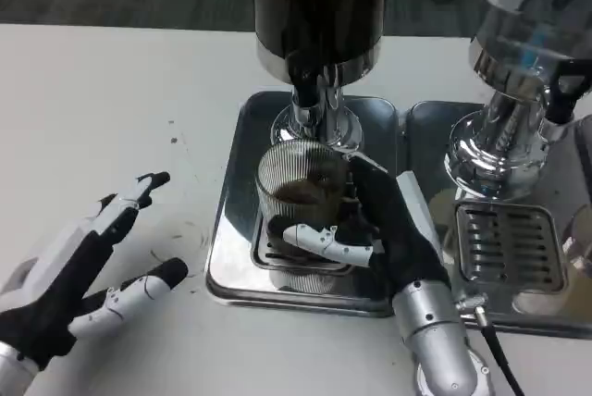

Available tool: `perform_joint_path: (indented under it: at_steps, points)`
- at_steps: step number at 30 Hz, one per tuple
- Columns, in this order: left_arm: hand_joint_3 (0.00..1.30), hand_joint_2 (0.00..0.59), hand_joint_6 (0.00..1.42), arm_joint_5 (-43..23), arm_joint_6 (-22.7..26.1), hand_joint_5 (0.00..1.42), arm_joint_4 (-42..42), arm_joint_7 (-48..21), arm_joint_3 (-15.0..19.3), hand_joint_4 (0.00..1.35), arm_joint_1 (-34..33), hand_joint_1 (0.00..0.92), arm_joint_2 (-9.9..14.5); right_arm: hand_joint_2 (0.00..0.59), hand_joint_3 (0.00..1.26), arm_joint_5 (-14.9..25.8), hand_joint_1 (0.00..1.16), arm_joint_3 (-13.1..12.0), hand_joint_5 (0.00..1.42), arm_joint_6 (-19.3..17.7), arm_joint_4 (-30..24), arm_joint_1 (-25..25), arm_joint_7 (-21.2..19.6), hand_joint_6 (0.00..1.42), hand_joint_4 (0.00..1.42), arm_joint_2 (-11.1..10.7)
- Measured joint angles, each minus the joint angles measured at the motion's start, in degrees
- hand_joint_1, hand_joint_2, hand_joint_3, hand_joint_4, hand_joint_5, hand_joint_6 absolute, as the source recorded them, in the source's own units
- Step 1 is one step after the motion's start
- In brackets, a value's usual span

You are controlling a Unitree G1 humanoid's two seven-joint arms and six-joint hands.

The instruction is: Grasp the cup under the faucet to collect the drink, then remove the cup.

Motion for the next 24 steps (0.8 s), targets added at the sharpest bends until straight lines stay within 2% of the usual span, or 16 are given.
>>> perform_joint_path:
  at_steps: [6, 10, 24]
  points:
    - [0.07, 0.147, 0.0, -0.01, 0.02, 0.11, 0.0, 0.0, 0.0, 0.0, -0.01, 0.0, 0.0, 0.186, 0.41, 0.25, 1.03, -0.21, 0.79, -0.5, -0.04, 0.0, -0.72, 0.94, 0.59, 0.02]
    - [0.07, 0.147, 0.0, -0.01, 0.02, 0.11, 0.0, 0.0, 0.0, 0.0, -0.02, 0.0, 0.0, 0.169, 0.42, 0.23, 1.04, -0.23, 0.84, -0.53, -0.12, 0.04, -1.27, 1.04, 0.61, 0.02]
    - [0.08, 0.148, 0.0, -0.01, 0.02, 0.1, 0.0, 0.0, -0.01, 0.0, -0.06, 0.0, -0.01, 0.159, 0.43, 0.0, 1.04, -0.07, 0.83, -0.64, -0.34, 0.26, -2.01, 1.07, 0.61, 0.02]
